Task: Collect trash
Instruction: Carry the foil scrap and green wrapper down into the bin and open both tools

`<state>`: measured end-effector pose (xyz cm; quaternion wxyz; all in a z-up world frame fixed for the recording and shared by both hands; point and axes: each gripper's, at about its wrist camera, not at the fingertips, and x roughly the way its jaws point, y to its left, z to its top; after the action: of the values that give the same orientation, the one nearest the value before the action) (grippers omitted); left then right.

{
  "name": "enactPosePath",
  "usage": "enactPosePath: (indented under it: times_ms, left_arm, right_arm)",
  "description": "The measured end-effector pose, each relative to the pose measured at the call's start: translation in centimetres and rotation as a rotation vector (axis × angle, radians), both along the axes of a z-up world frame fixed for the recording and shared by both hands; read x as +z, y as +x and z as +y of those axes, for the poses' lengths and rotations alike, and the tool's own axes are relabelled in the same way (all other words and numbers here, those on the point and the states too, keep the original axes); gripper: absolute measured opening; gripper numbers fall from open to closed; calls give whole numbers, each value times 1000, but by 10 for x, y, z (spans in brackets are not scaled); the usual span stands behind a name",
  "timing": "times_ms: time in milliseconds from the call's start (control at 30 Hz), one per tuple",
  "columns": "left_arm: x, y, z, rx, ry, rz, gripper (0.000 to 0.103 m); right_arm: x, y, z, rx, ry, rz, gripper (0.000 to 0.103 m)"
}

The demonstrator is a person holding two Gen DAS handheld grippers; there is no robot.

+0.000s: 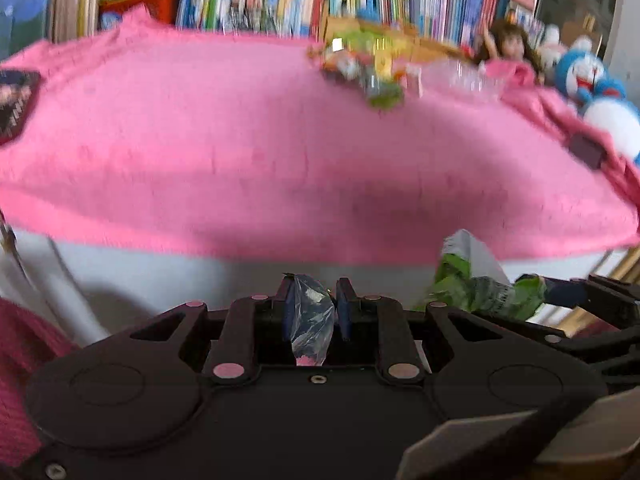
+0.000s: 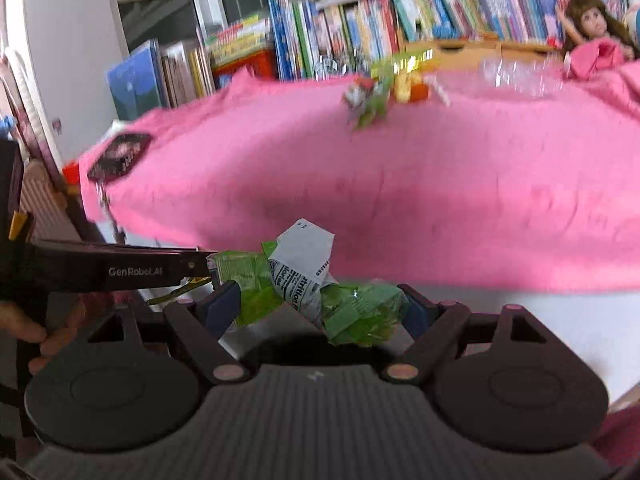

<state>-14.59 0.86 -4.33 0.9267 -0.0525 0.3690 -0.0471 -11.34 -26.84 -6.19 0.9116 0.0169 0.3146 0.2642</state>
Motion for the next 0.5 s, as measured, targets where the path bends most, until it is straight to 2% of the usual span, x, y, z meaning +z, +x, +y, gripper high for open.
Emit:
enactPosePath:
  times_ms: [267,400,500]
  left_arm:
    - [-62,15,-2,6,65,216,20]
    - [-91,26,-5,-14,115,317,20]
    - [-103,31,-5,-18,110,356,21]
  right_arm:
    - [-55,11,18,18,-171,158,84]
    - [-77,17,24,24,-213,225,84]
    - [-88,22,28,28,-231,270,84]
